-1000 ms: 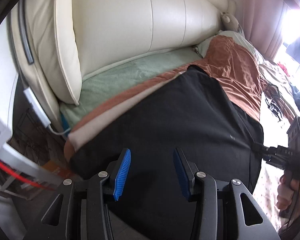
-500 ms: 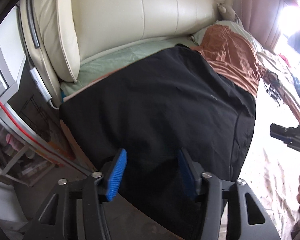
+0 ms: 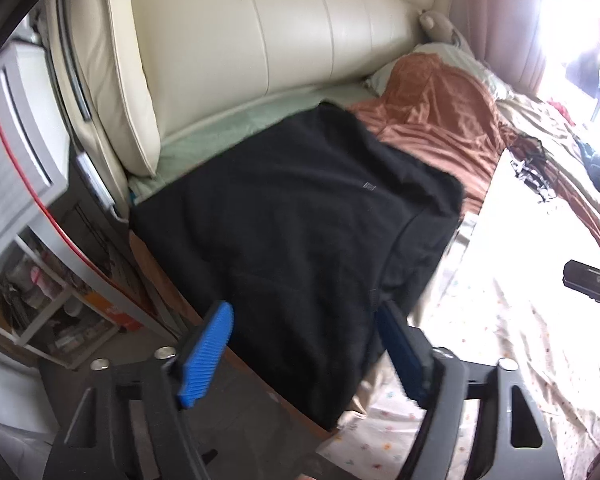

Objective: Fold large clothes

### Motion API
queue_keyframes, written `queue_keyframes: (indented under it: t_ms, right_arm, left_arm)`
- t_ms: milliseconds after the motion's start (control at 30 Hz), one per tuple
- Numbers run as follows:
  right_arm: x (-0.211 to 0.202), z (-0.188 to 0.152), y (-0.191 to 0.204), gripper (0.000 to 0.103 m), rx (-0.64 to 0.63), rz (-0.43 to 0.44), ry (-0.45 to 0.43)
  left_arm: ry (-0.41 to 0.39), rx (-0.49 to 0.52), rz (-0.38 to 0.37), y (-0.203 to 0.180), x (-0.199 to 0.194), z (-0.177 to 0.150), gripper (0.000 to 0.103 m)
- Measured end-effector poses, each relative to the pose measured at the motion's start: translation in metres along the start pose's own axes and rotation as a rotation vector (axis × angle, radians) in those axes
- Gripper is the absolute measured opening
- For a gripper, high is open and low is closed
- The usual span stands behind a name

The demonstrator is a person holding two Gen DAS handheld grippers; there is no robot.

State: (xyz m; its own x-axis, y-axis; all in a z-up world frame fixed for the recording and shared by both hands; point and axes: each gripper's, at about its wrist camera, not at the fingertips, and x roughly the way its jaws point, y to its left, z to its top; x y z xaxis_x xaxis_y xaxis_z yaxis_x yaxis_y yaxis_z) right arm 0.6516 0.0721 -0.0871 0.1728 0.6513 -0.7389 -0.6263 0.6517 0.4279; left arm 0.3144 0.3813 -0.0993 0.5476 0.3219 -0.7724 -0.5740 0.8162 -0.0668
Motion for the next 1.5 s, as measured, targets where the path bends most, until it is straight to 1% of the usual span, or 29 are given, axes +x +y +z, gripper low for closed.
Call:
queue_keyframes:
  t_ms: [33, 67, 133, 167, 200, 233, 333, 500, 667, 767, 833, 1033, 1100, 1400, 1500]
  right_arm:
    - [-0.008, -0.001, -0.001, 0.094, -0.003, -0.011, -0.010]
    - [-0.016, -0.002, -0.002, 0.100, -0.006, -0.027, -0.019]
    - [-0.032, -0.005, -0.005, 0.101, -0.006, -0.047, -0.039]
    - [-0.041, -0.006, -0.006, 0.102, -0.005, -0.053, -0.050]
    - [-0.049, -0.008, -0.007, 0.102, -0.005, -0.059, -0.061]
    - [-0.058, -0.009, -0.008, 0.102, -0.008, -0.067, -0.076]
    - [-0.083, -0.015, -0.010, 0.102, -0.015, -0.079, -0.115]
    - [-0.116, -0.026, -0.012, 0.102, -0.029, -0.091, -0.154]
    - [-0.148, -0.040, -0.010, 0.102, -0.053, -0.114, -0.195]
    - [-0.169, -0.052, -0.010, 0.102, -0.066, -0.150, -0.232]
    - [-0.182, -0.062, -0.010, 0.102, -0.075, -0.165, -0.250]
    - [-0.217, -0.097, -0.008, 0.102, -0.078, -0.201, -0.282]
    - [-0.231, -0.111, -0.007, 0.102, -0.078, -0.200, -0.305]
    - [-0.286, -0.172, -0.005, 0.102, -0.077, -0.287, -0.400]
    - [-0.302, -0.195, -0.001, 0.102, -0.073, -0.304, -0.430]
  left_arm:
    - [-0.017, 0.003, -0.001, -0.004, -0.008, 0.000, 0.085]
    - [-0.030, 0.006, -0.004, -0.007, -0.015, 0.000, 0.088]
    - [-0.067, 0.009, -0.014, -0.014, -0.032, -0.001, 0.091]
    - [-0.086, 0.017, -0.013, -0.019, -0.039, 0.000, 0.094]
    - [-0.106, 0.029, 0.002, -0.023, -0.048, 0.000, 0.098]
    - [-0.129, 0.036, 0.015, -0.028, -0.056, 0.000, 0.099]
    - [-0.176, 0.041, 0.008, -0.037, -0.079, -0.001, 0.100]
    - [-0.206, 0.043, -0.027, -0.050, -0.110, -0.005, 0.100]
    - [-0.233, 0.053, -0.076, -0.062, -0.142, -0.015, 0.100]
    - [-0.253, 0.074, -0.093, -0.072, -0.161, -0.024, 0.102]
    - [-0.275, 0.079, -0.113, -0.077, -0.174, -0.032, 0.103]
    - [-0.305, 0.086, -0.155, -0.089, -0.208, -0.054, 0.103]
    - [-0.314, 0.099, -0.168, -0.094, -0.219, -0.064, 0.103]
    - [-0.400, 0.175, -0.210, -0.105, -0.275, -0.113, 0.103]
    - [-0.420, 0.202, -0.219, -0.107, -0.291, -0.131, 0.103]
